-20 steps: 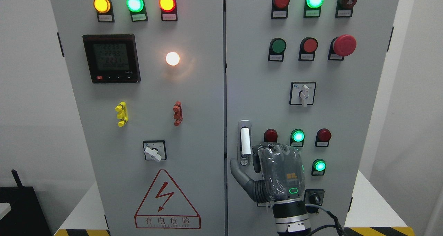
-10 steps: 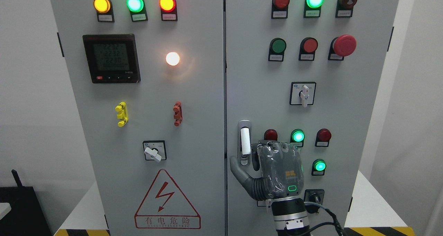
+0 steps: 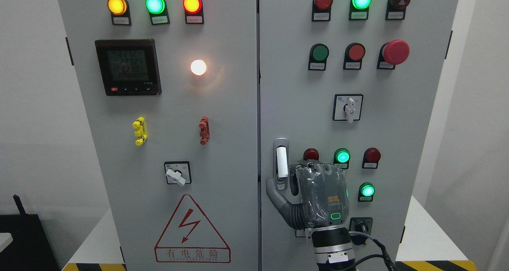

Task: Release door handle
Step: 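Close the right hand fingers around the silver handle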

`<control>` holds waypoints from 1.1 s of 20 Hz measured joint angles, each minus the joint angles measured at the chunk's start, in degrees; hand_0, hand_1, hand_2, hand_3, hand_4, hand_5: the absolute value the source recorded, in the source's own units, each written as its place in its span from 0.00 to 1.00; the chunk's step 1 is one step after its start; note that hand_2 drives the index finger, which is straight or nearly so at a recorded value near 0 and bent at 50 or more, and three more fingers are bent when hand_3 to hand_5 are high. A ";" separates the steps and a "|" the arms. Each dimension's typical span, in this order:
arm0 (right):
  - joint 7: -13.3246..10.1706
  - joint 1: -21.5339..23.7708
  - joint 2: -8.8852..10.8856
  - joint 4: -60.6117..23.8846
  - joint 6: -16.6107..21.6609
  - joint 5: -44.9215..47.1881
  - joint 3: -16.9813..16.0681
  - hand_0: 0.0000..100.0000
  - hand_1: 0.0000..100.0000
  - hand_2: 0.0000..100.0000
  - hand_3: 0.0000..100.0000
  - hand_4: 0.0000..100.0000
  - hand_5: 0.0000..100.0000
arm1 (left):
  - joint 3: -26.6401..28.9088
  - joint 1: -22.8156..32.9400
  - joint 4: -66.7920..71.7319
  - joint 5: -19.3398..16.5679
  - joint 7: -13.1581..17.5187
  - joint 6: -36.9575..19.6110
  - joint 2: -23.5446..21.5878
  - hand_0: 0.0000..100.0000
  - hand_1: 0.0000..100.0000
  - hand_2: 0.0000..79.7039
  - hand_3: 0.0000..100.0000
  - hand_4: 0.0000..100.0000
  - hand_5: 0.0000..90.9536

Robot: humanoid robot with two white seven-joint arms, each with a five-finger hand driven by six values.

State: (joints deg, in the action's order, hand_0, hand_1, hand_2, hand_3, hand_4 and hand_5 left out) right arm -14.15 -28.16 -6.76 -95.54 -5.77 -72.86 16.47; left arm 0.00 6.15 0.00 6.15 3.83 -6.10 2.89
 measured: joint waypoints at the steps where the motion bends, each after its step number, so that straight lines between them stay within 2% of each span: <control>1: -0.01 -0.02 -0.01 0.05 0.00 0.00 -0.01 0.38 0.45 0.98 1.00 0.93 0.99 | 0.00 0.00 0.00 0.00 0.00 0.00 0.00 0.12 0.39 0.00 0.00 0.00 0.00; 12: 0.13 -0.79 -0.06 0.94 0.00 -0.08 -0.12 0.41 0.48 0.97 1.00 0.93 0.99 | 0.00 0.00 0.00 0.00 0.00 0.00 0.00 0.12 0.39 0.00 0.00 0.00 0.00; 15: 0.21 -0.99 -0.07 1.16 0.00 -0.04 -0.32 0.40 0.48 0.97 1.00 1.00 0.99 | 0.00 0.00 0.00 0.00 0.00 0.00 0.00 0.12 0.39 0.00 0.00 0.00 0.00; 22: 0.33 -0.96 -0.06 1.32 0.00 0.04 -0.98 0.45 0.48 0.98 1.00 1.00 0.99 | 0.00 0.00 0.00 0.00 0.00 0.00 0.00 0.12 0.39 0.00 0.00 0.00 0.00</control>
State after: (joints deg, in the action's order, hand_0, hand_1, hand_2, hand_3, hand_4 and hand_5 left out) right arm -13.81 -29.12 -6.82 -94.21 -5.77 -72.82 15.49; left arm 0.00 6.15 0.00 6.15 3.83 -6.10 2.89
